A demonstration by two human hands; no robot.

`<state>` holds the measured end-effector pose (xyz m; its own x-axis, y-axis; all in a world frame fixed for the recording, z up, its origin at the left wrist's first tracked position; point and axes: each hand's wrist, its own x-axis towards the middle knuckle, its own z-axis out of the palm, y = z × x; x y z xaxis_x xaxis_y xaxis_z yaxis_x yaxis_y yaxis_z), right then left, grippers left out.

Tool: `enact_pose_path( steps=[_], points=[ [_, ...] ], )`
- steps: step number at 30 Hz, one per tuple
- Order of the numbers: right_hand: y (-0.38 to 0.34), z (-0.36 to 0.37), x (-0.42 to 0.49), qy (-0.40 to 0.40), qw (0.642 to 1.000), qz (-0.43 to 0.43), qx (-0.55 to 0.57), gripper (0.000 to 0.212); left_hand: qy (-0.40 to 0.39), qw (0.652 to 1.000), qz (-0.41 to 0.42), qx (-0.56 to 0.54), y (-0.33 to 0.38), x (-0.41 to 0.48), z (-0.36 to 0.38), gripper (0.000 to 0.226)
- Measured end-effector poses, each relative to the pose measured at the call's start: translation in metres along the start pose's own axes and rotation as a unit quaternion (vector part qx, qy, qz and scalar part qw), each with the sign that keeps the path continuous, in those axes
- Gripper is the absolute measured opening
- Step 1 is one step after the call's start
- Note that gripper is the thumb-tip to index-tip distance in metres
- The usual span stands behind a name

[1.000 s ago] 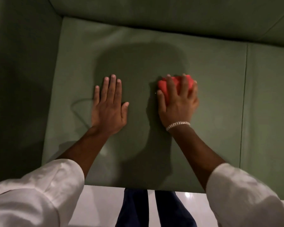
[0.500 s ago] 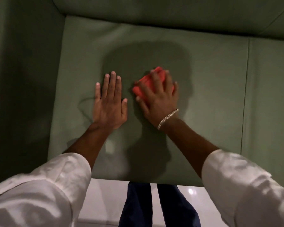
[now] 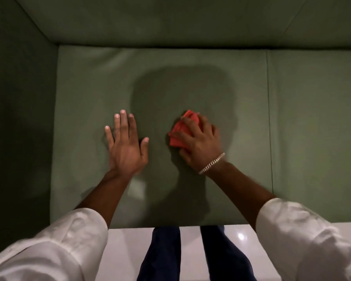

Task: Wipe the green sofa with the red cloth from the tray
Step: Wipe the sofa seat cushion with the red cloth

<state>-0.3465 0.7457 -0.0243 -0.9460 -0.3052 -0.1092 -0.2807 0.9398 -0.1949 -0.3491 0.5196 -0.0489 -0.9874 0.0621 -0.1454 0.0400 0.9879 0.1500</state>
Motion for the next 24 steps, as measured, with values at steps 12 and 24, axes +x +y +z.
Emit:
enact_pose_path(
  steps=[12,24],
  points=[
    [0.213,-0.058,-0.127,0.068,0.975,0.198,0.068,0.053,-0.049,0.988,0.13,-0.064,0.247,0.023,-0.014,0.077],
    [0.422,-0.071,-0.186,0.183,0.908,0.366,0.09,0.045,-0.058,0.979,0.198,-0.003,0.469,0.046,0.062,0.076]
  ],
)
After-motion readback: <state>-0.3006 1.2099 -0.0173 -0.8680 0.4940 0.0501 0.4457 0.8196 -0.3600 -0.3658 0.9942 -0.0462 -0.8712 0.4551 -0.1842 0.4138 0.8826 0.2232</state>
